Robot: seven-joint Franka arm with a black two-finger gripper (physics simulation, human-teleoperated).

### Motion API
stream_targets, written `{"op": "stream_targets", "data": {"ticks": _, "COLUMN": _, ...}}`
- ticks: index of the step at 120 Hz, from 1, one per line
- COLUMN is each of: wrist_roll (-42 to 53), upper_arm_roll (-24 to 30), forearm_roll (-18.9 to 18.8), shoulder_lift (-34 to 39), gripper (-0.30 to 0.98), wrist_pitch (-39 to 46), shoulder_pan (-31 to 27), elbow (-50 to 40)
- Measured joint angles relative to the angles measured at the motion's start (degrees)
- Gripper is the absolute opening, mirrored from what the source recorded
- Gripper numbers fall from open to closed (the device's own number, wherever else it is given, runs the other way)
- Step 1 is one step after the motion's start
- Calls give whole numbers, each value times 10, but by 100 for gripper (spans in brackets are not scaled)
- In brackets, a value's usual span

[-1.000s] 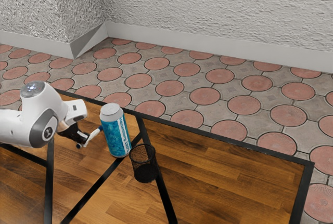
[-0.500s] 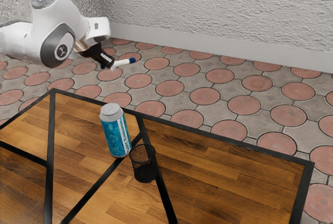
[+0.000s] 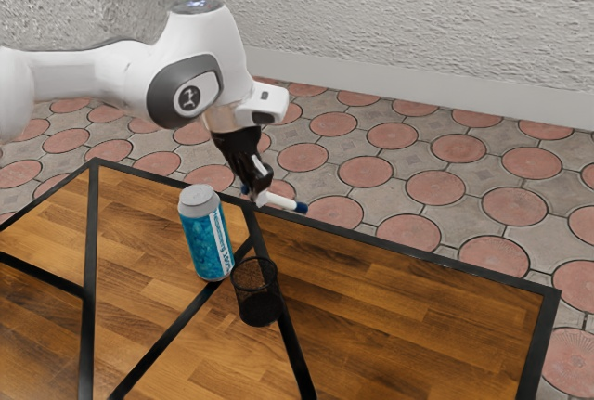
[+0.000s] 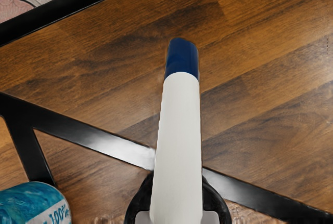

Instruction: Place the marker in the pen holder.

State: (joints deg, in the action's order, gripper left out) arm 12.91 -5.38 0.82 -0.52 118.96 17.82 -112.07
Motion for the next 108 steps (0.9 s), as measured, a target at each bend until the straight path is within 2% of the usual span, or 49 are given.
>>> {"op": "stream_targets", "data": {"ticks": 17, "wrist_roll": -4, "upper_arm_roll": 3, "forearm_roll": 19, "shoulder_lift": 3, "gripper": -8, "wrist_pitch": -83, "shoulder_pan": 20, "elbow": 6}}
{"op": "stream_targets", "data": {"ticks": 40, "wrist_roll": -11, "upper_arm_roll": 12, "forearm_roll": 27, "shoulder_lift": 5, "gripper": -8, "wrist_pitch": -162, "shoulder_pan": 42, "elbow": 6}}
{"op": "stream_targets", "data": {"ticks": 50, "wrist_roll": -12, "upper_arm_roll": -19, "forearm_roll": 26, "shoulder_lift": 9, "gripper": -8, "wrist_pitch": -186, "shoulder_pan": 87, "elbow": 6}}
{"op": "stream_targets", "data": {"ticks": 61, "wrist_roll": -12, "upper_arm_roll": -18, "forearm_roll": 21, "shoulder_lift": 24, "gripper": -8, "wrist_pitch": -206, "shoulder_pan": 94, "elbow": 5}}
{"op": "stream_targets", "data": {"ticks": 68, "wrist_roll": -12, "upper_arm_roll": -15, "forearm_roll": 13, "shoulder_lift": 52, "gripper": -8, "wrist_pitch": -216, "shoulder_pan": 64, "elbow": -8}}
{"op": "stream_targets", "data": {"ticks": 77, "wrist_roll": -11, "upper_arm_roll": -18, "forearm_roll": 6, "shoulder_lift": 82, "gripper": -8, "wrist_pitch": -226, "shoulder_pan": -58, "elbow": -30}}
{"op": "stream_targets", "data": {"ticks": 81, "wrist_roll": -11, "upper_arm_roll": -19, "forearm_roll": 3, "shoulder_lift": 87, "gripper": -8, "wrist_pitch": -229, "shoulder_pan": -89, "elbow": -35}}
{"op": "stream_targets", "data": {"ticks": 108, "wrist_roll": -7, "upper_arm_roll": -19, "forearm_roll": -6, "shoulder_lift": 63, "gripper": -8, "wrist_pitch": -233, "shoulder_pan": -98, "elbow": -36}}
